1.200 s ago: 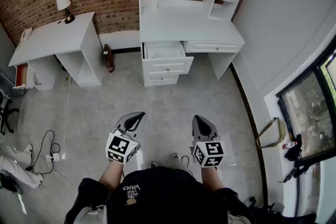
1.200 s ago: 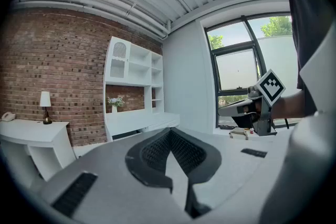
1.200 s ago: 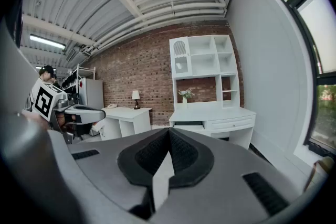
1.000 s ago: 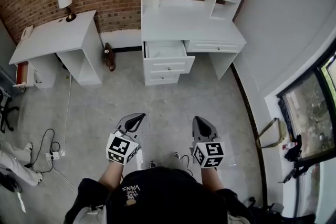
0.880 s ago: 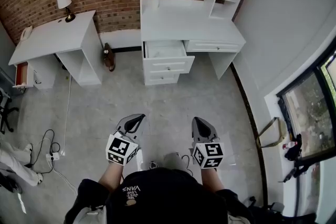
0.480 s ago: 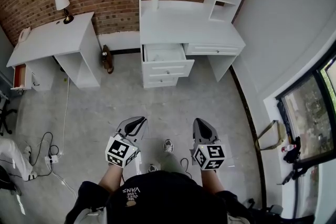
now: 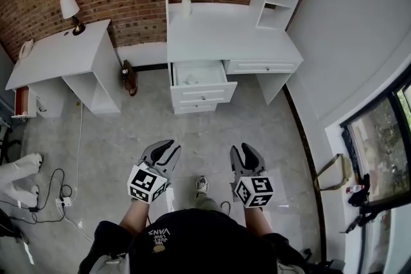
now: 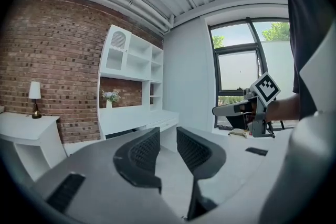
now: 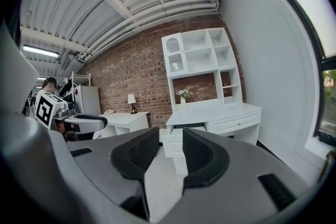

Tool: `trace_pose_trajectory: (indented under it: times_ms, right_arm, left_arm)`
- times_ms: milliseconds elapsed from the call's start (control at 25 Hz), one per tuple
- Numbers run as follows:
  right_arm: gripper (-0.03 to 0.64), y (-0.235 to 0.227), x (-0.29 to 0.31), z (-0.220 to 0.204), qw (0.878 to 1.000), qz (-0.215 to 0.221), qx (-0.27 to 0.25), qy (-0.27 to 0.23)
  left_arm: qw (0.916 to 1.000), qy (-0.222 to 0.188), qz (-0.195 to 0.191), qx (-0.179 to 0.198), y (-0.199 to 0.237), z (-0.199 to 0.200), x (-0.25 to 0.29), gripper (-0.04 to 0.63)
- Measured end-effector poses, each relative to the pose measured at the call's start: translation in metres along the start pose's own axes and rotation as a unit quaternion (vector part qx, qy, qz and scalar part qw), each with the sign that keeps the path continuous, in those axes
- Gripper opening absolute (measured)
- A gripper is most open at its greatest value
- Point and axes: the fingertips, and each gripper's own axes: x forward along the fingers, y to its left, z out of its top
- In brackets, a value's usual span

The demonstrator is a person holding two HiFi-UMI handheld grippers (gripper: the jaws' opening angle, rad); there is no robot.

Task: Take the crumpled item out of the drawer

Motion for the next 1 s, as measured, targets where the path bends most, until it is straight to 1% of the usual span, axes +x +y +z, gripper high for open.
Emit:
trace_pose_trajectory:
  times_ms: [40, 160, 400, 560, 800, 880, 1000]
  right_arm:
    - [0.119, -0.006, 0.008, 0.002, 1.000, 0.000, 0.001, 0.001]
    - [0.131, -0.022, 0.033, 0.008, 1.000, 0.000, 0.007, 0.006]
    - [0.143, -0.057, 0.085, 0.019, 1.000, 0.008, 0.013, 0.012]
    - [0.146, -0.080, 0.120, 0.027, 1.000, 0.022, 0.012, 0.018]
    - [0.147, -0.100, 0.164, 0.034, 0.998, 0.057, 0.001, 0.027]
    - [0.147, -0.105, 0.176, 0.033, 0.997, 0.065, -0.005, 0.035]
    - [0.147, -0.108, 0.191, 0.031, 0.997, 0.068, -0.006, 0.044]
  left_arm:
    - [1.0000, 0.001, 0.000, 0.000, 0.004, 0.003, 0.009, 0.086]
    - [1.0000, 0.006, 0.001, 0.000, 0.020, 0.010, 0.034, 0.101]
    - [0.9999, 0.012, 0.007, 0.000, 0.047, 0.019, 0.090, 0.103]
    - [0.9997, 0.014, 0.020, 0.002, 0.064, 0.026, 0.121, 0.103]
    - [0.9987, 0.012, 0.050, -0.004, 0.088, 0.027, 0.155, 0.103]
    - [0.9980, 0.015, 0.060, -0.012, 0.095, 0.023, 0.163, 0.103]
    - [0.9976, 0.024, 0.061, -0.021, 0.103, 0.017, 0.171, 0.103]
